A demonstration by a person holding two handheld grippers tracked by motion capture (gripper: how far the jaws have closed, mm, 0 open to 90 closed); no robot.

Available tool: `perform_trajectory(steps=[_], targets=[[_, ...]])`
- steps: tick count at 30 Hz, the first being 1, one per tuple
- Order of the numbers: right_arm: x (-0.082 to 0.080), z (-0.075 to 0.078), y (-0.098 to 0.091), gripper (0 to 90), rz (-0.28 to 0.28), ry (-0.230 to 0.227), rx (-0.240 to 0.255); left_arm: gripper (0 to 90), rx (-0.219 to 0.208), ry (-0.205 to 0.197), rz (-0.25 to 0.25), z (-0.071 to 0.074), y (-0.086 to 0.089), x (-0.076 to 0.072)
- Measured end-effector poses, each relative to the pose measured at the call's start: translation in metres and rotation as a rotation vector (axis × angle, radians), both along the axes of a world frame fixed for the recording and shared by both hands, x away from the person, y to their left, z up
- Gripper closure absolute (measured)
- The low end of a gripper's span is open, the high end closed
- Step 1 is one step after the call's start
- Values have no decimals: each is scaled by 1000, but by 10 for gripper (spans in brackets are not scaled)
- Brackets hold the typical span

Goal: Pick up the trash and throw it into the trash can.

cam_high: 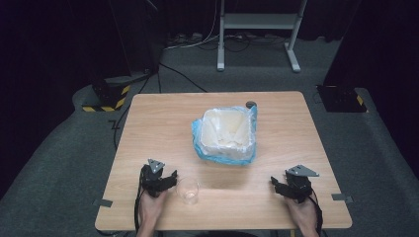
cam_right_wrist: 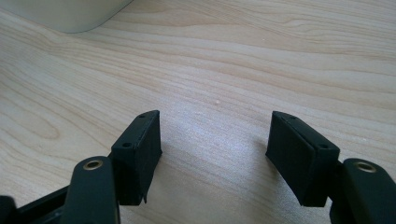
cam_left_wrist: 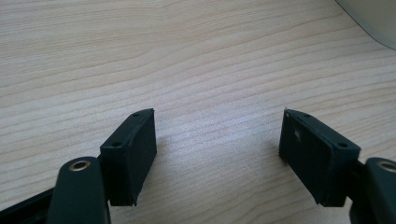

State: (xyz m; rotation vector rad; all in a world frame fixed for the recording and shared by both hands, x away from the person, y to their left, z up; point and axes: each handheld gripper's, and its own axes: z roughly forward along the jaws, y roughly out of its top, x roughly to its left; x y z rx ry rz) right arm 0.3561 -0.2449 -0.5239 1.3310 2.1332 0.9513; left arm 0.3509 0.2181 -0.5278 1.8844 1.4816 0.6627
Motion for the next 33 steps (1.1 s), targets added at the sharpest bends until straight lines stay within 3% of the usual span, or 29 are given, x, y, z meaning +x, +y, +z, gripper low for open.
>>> perform_trajectory(steps=[12,22,31,33], targets=[[3,0,0,332,10,-1,-3,231,2,9,-44,0,1,-2],[4,0,1,329,10,2,-1,249,9,33,-49,3,3,-5],[3,0,2,329,10,0,-1,222,-28,20,-66,15,10,-17],[3,0,2,329,9,1,-1,219,-52,2,-70,20,13,-22]])
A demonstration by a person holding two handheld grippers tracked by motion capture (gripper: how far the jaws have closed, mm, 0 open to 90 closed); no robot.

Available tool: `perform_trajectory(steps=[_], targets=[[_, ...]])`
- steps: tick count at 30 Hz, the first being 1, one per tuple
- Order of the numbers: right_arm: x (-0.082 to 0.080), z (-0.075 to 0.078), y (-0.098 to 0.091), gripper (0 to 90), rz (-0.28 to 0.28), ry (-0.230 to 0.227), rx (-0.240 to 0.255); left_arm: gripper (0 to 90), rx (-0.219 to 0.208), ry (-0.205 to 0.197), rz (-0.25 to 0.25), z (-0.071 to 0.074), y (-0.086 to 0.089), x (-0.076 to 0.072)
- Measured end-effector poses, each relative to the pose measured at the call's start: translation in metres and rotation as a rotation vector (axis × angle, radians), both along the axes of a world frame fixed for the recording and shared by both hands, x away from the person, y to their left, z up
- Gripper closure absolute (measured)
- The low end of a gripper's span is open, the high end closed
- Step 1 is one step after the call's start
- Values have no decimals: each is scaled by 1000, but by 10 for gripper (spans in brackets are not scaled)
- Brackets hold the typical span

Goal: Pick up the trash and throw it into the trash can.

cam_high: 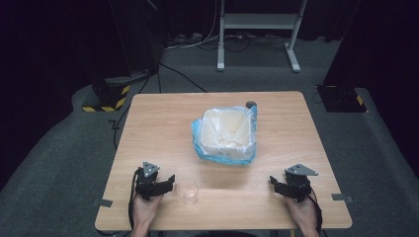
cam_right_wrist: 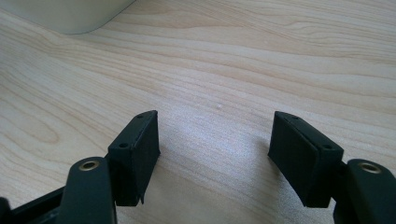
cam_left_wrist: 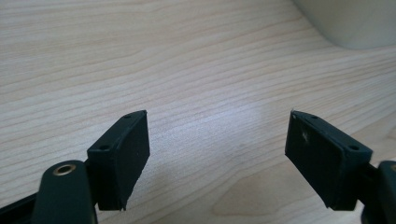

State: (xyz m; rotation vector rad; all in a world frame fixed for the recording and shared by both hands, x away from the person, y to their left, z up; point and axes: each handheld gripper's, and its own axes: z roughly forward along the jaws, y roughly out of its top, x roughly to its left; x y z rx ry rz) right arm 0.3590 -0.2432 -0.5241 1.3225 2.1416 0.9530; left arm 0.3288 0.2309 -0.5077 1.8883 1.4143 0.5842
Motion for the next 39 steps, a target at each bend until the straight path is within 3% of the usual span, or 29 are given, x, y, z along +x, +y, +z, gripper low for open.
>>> perform_trajectory(steps=[5,11,16,23,32,39], targets=[[0,0,0,329,-2,2,1,220,-52,-22,-9,9,4,-8],[-1,0,1,329,-8,2,1,236,-49,-59,-30,24,5,-21],[-1,0,1,329,-7,2,1,272,-81,-86,-45,35,8,-27],[-1,0,1,329,-9,3,2,299,-123,-114,-102,49,6,-39],[-1,0,1,329,-8,2,3,367,-172,-108,-184,53,-4,-41],[-1,0,1,328,-8,2,3,462,-170,-122,-228,55,-11,-41]])
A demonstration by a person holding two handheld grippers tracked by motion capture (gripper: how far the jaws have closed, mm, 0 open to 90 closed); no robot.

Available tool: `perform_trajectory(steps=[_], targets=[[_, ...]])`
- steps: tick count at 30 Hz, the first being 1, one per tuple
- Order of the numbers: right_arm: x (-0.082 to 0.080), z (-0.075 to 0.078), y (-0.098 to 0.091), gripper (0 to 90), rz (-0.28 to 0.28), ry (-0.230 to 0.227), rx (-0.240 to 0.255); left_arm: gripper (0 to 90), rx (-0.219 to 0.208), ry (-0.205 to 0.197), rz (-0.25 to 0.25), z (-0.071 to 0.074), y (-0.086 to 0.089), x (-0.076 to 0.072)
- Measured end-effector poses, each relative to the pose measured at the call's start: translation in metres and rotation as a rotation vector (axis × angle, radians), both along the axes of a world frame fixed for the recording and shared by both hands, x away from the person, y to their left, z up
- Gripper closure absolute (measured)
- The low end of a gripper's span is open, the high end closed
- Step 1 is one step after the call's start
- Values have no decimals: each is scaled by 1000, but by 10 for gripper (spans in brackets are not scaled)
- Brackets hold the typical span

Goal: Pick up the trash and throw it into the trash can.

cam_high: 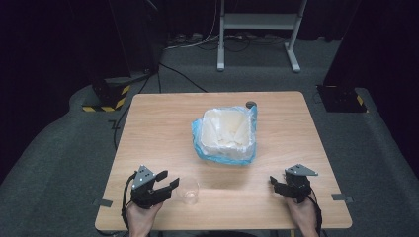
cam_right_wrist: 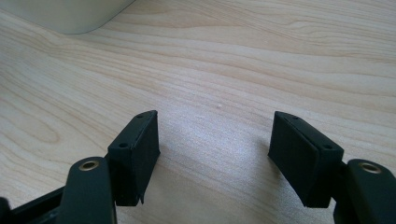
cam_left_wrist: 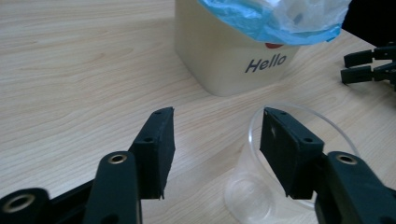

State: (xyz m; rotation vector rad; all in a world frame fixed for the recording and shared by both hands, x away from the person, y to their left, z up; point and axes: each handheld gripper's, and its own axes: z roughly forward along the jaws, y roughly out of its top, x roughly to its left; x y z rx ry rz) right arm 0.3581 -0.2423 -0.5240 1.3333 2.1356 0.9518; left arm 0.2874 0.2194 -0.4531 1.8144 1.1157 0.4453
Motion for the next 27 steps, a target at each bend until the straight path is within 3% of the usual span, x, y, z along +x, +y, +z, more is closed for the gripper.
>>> perform_trajectory(steps=[15,20,27], targets=[[0,0,0,328,1,0,-1,689,76,37,-75,-5,-25,8],[0,0,0,329,1,-1,-1,784,88,23,-84,-7,-28,9],[0,0,0,328,2,-1,-2,825,85,5,-77,-9,-28,9]])
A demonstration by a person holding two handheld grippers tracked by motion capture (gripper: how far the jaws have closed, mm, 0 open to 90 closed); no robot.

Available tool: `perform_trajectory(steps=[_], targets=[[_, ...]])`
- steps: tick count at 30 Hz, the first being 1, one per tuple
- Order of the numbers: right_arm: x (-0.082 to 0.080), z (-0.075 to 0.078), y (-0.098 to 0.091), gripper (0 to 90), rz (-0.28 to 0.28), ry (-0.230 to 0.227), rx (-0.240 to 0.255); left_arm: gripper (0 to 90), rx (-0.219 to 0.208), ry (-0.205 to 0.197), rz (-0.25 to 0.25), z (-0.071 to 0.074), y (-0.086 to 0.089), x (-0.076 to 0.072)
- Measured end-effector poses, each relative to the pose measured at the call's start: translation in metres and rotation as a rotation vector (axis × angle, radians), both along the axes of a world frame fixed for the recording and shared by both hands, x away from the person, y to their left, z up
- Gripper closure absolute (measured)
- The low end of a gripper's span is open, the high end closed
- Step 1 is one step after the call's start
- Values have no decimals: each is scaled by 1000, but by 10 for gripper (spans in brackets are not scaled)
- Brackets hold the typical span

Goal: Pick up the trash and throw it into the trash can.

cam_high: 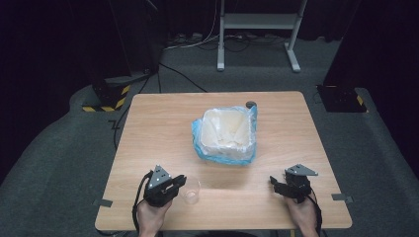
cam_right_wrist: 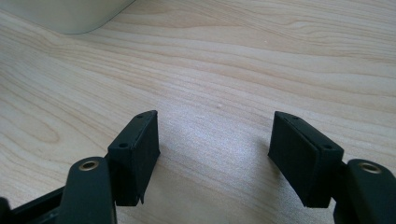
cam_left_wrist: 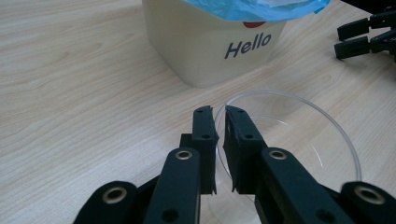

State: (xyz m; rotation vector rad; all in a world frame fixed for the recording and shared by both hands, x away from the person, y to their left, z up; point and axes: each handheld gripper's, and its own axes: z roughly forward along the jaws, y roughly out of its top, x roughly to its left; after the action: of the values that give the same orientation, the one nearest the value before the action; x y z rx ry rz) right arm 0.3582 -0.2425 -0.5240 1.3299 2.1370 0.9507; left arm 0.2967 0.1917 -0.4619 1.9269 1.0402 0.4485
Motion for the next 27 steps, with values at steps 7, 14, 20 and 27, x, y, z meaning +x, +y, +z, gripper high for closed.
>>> perform_trajectory(steps=[7,14,20,27], targets=[[0,0,0,328,-1,0,1,841,11,-19,-26,6,-5,1],[0,0,0,328,0,0,0,845,17,-24,-41,12,-9,6],[0,0,0,328,0,0,0,845,-30,-4,-67,15,-8,9],[0,0,0,328,0,0,0,845,-55,-7,-65,26,-3,14]])
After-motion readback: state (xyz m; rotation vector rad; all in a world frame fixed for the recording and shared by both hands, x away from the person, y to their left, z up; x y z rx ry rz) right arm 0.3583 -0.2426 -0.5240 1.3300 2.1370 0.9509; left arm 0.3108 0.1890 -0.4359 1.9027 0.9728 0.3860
